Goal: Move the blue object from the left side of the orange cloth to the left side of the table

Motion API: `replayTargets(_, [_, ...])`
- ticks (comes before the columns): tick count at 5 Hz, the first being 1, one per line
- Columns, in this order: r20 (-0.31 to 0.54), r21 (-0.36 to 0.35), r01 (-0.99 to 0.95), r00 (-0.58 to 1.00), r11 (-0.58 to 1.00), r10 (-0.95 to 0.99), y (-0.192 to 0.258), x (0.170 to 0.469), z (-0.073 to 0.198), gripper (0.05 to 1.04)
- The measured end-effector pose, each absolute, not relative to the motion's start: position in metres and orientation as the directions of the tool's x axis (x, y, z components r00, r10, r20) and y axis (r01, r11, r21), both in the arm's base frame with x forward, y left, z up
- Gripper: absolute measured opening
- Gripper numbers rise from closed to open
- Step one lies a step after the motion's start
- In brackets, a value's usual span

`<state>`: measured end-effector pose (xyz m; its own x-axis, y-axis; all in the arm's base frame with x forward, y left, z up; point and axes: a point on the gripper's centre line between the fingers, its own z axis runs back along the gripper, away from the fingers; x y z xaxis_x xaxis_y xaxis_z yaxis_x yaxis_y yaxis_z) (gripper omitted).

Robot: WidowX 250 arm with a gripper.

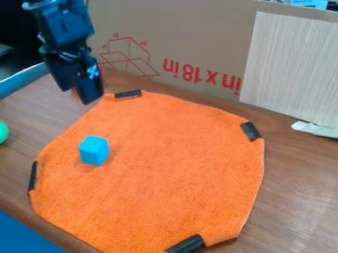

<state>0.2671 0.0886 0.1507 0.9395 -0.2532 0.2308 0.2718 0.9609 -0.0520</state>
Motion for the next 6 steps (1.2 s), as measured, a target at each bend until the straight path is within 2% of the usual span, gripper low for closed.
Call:
replayTargets(1, [0.255,0.016,0.279,0.927,0.960,-0.274,0.089,0.262,0.134,1.000])
replayTargets(3, [0.315,0.062,0.220,0.921,0.974,-0.228,0.091,0.263,0.105,1.000])
replayTargets(6, [0.338,0.004,0.081,0.938,0.997,-0.077,0.103,0.273,0.082,1.000])
